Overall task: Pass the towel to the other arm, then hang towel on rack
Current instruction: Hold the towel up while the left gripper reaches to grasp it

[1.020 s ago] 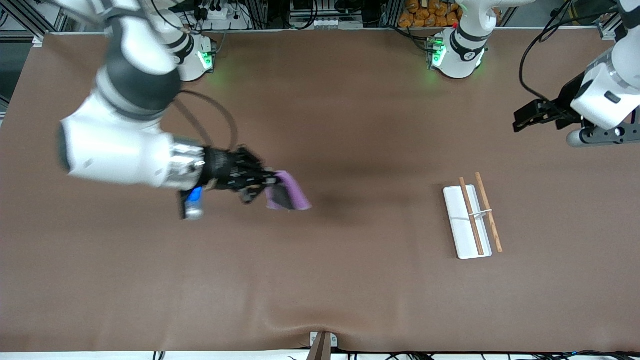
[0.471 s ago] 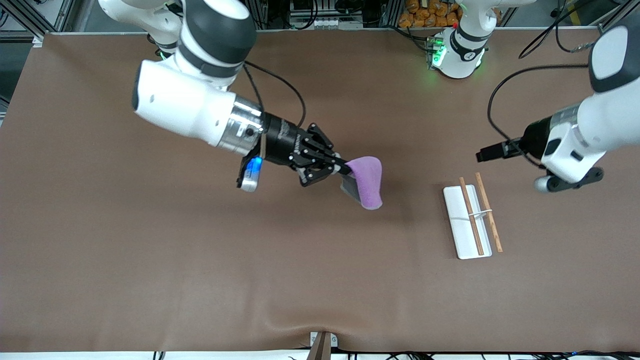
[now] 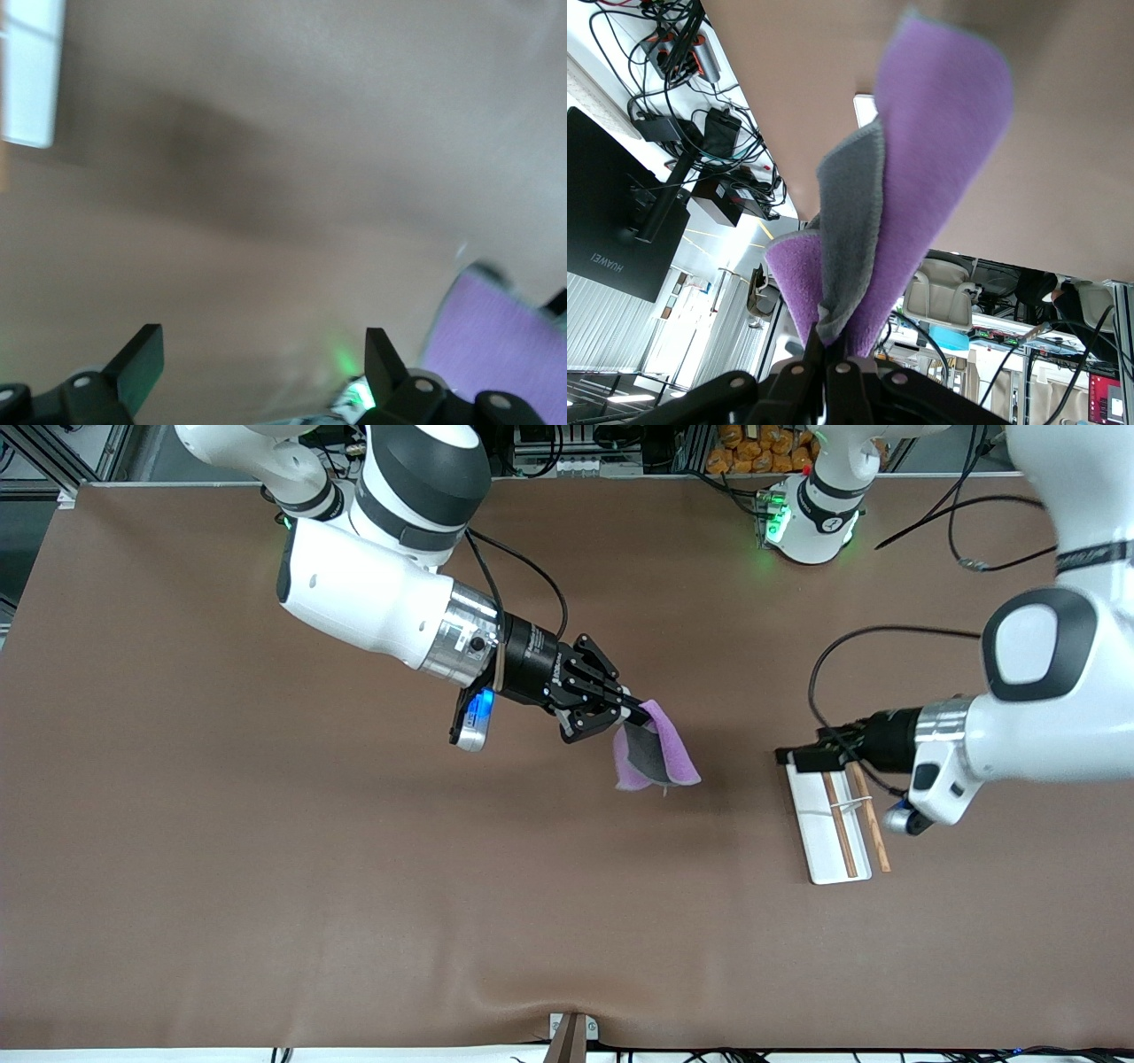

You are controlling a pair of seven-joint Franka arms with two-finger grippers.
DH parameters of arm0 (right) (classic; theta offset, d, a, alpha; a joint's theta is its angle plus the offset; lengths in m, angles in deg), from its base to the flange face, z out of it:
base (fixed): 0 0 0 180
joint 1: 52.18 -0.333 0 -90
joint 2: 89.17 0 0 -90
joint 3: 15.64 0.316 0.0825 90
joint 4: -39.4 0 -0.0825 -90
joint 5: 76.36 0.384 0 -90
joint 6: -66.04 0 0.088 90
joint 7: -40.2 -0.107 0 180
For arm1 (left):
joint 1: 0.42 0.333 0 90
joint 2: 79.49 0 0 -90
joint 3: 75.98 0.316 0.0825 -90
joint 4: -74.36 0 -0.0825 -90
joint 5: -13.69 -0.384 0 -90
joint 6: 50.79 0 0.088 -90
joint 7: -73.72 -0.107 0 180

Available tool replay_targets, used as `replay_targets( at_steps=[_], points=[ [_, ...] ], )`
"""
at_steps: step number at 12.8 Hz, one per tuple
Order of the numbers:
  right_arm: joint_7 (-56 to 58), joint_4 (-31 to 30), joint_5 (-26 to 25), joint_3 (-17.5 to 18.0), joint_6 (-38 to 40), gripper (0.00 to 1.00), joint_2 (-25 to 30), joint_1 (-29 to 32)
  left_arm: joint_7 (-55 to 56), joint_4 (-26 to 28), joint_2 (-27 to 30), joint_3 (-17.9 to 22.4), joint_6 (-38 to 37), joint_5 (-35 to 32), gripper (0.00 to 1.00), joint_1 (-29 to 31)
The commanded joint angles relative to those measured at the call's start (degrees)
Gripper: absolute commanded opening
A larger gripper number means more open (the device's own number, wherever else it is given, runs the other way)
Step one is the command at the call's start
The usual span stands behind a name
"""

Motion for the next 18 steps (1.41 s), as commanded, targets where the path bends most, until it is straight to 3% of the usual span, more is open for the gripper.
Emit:
replay_targets(
  at_steps=[1, 3, 12, 18],
  points=[
    [-1.0, -0.7, 1.3, -0.6, -0.9, 0.0, 0.5, -0.6, 1.7, -2.0, -5.9, 0.0, 1.8, 7.6, 1.0, 0.3],
    [-1.0, -0.7, 1.1, -0.6, -0.9, 0.0, 0.1, -0.6, 2.4, -1.9, -11.1, 0.4, 2.0, 20.8, 1.0, 0.7],
    [-1.0, -0.7, 0.8, -0.7, -0.3, 0.0, 0.1, -0.1, 8.4, -1.9, -14.3, 0.1, 13.9, 31.3, 1.0, -6.8],
    [-0.9, -0.9, 0.7, -0.7, -0.2, 0.0, 0.1, 0.1, 15.4, -2.0, -12.8, -0.1, 15.1, 31.5, 1.0, -8.9]
  ],
)
